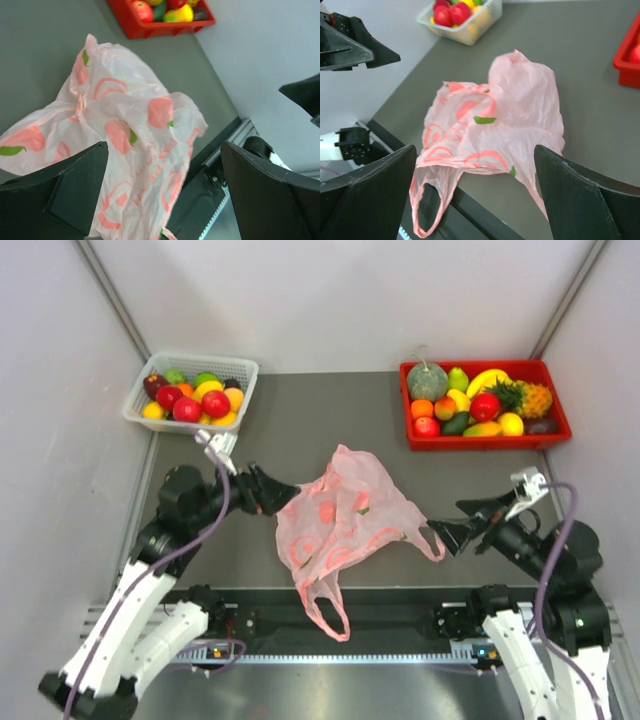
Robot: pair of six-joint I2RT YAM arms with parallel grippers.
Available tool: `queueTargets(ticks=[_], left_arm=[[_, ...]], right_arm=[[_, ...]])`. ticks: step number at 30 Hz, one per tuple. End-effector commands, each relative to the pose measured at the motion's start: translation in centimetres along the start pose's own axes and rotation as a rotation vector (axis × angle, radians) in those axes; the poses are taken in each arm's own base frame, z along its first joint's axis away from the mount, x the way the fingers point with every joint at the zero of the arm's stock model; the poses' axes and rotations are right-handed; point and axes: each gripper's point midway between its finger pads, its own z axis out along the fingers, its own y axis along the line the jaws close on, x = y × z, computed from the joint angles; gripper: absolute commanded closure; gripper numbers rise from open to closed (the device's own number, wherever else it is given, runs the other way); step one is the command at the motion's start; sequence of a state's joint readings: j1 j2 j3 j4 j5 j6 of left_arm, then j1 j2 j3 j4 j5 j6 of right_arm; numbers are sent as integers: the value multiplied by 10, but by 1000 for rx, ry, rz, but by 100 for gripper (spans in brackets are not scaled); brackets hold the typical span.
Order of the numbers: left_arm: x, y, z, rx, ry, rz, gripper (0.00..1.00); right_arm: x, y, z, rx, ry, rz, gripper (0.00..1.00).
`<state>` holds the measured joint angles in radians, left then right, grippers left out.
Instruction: Untie the knot of the plastic bag and take out the fruit
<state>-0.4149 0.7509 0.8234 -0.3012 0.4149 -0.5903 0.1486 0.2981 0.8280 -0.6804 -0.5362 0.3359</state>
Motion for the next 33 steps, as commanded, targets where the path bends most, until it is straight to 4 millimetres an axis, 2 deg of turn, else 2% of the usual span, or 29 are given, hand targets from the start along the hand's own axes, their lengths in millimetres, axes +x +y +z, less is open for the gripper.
queueTargets(ticks=[1,5,9,15,21,24,26,27,31,33], left_arm=[[0,-26,-36,70,-46,28,1],[-5,-50,-81,111,-134,83,1],[-7,-65,-116,117,-180,129,1],[-5,-76,-154,107,-233,141,1],[-2,-76,-169,76,-240,129,1],[-8,-81,-173,74,-241,160,1],[-16,-83,-170,69,-244,169,1],[-19,-86,-168,81,-248,172,1],[-37,-100,-159,137,-278,189,1],[-39,-99,-151,143,-273,189,1]], right_arm=[[-12,29,-19,-92,-48,-28,0],[-13,28,-31,-43,-72,2,0],[-18,40,-43,-66,-113,25,0],[-32,60,-70,-89,-205,-20,0],[-52,79,-98,-86,-276,-42,0],[-61,83,-103,-68,-262,-54,0],[-67,84,-103,-63,-260,-66,0],[-75,89,-110,-67,-287,-85,0],[-99,89,-127,8,-378,-105,0],[-97,83,-123,44,-319,-97,0]])
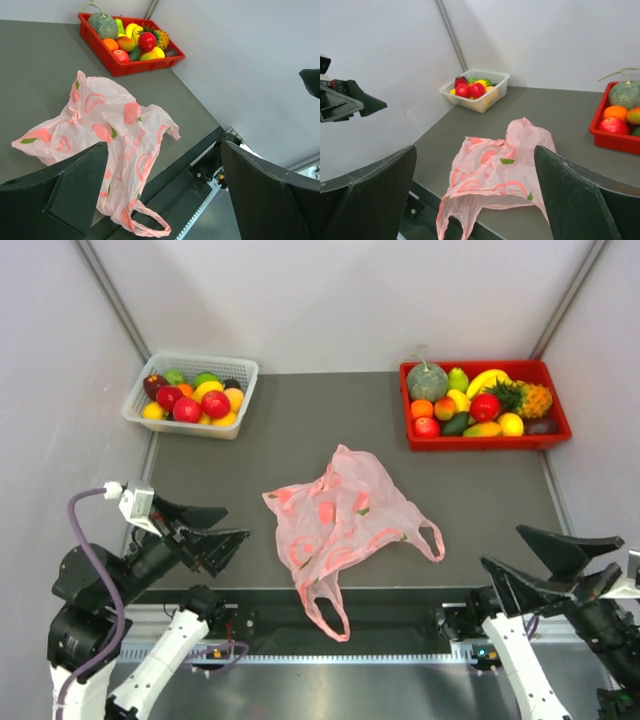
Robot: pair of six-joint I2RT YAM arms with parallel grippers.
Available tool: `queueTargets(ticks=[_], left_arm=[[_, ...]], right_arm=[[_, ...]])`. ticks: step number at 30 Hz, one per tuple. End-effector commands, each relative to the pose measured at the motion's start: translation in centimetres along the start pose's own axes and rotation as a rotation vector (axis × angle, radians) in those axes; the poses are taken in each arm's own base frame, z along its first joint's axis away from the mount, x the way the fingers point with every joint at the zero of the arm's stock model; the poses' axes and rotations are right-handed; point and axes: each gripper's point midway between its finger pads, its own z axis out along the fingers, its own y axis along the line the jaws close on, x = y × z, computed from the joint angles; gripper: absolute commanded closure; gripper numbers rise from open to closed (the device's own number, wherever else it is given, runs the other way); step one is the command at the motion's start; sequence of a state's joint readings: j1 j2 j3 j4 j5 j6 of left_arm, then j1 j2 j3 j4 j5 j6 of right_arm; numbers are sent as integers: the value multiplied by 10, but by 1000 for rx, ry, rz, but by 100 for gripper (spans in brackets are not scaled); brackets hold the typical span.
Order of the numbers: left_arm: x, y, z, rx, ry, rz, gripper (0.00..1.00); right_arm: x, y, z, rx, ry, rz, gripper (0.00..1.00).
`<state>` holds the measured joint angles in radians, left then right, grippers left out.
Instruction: Untie the knot of the plastic bag and take out the fruit
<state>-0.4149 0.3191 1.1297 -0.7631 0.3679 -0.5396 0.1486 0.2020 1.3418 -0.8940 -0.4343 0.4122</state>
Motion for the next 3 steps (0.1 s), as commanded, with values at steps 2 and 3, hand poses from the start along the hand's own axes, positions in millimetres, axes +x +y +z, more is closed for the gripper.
queueTargets(ticks=[2,3], left_arm=[[-17,-5,27,61,-27,34,1],[-13,0,34,57,-11,40,1]], right_arm=[[4,-24,10,116,110,-4,0],[11,-31,12,142,131,5,0]])
